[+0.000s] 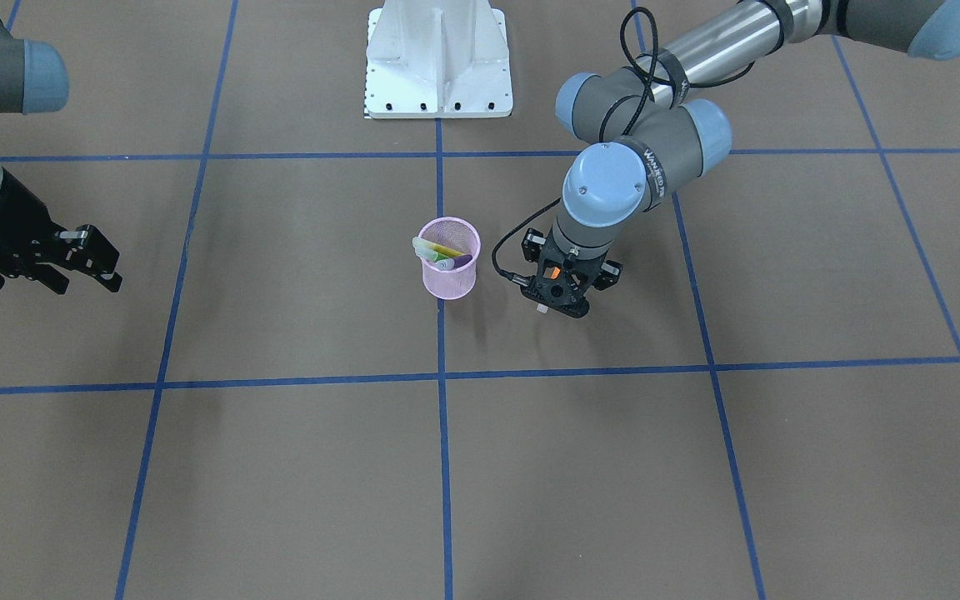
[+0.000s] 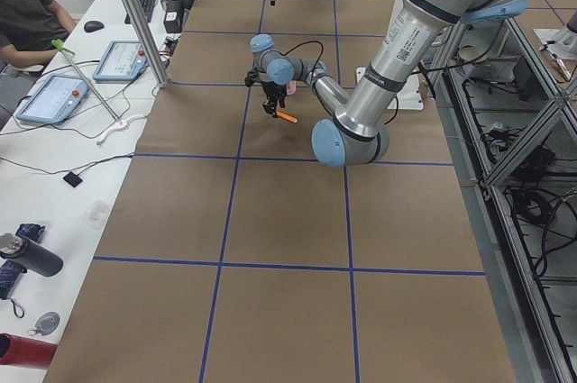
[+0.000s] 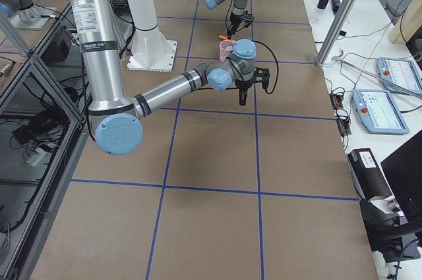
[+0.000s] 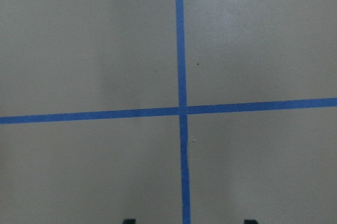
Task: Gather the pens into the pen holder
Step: 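Grasp the orange marker with the left gripper and lift it toward the cup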
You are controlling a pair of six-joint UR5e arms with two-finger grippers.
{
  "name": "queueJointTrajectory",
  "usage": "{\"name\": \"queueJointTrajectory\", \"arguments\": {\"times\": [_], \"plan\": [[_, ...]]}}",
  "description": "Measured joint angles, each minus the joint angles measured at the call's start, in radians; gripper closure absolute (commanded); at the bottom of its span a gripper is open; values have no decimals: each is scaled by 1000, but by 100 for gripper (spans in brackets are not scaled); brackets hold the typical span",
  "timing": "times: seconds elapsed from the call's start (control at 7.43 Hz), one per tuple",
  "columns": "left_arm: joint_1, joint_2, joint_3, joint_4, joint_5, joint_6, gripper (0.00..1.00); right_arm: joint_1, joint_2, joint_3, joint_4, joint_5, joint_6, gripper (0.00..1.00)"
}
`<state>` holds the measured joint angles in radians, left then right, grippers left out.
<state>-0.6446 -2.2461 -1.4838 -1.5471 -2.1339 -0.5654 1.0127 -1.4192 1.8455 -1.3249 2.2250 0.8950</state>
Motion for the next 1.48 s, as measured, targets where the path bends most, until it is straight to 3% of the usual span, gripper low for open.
{"name": "queueJointTrajectory", "arguments": {"times": [0.54, 0.94, 1.48], "plan": [[9, -73, 63, 49, -6, 8, 43, 4, -13, 1, 1, 7, -7, 24], [10, -79, 76, 63, 23, 32, 51, 4, -14, 0, 1, 5, -7, 23], [11, -77, 80, 68, 32, 38, 51, 3, -15, 1, 2, 4, -2, 20]]}}
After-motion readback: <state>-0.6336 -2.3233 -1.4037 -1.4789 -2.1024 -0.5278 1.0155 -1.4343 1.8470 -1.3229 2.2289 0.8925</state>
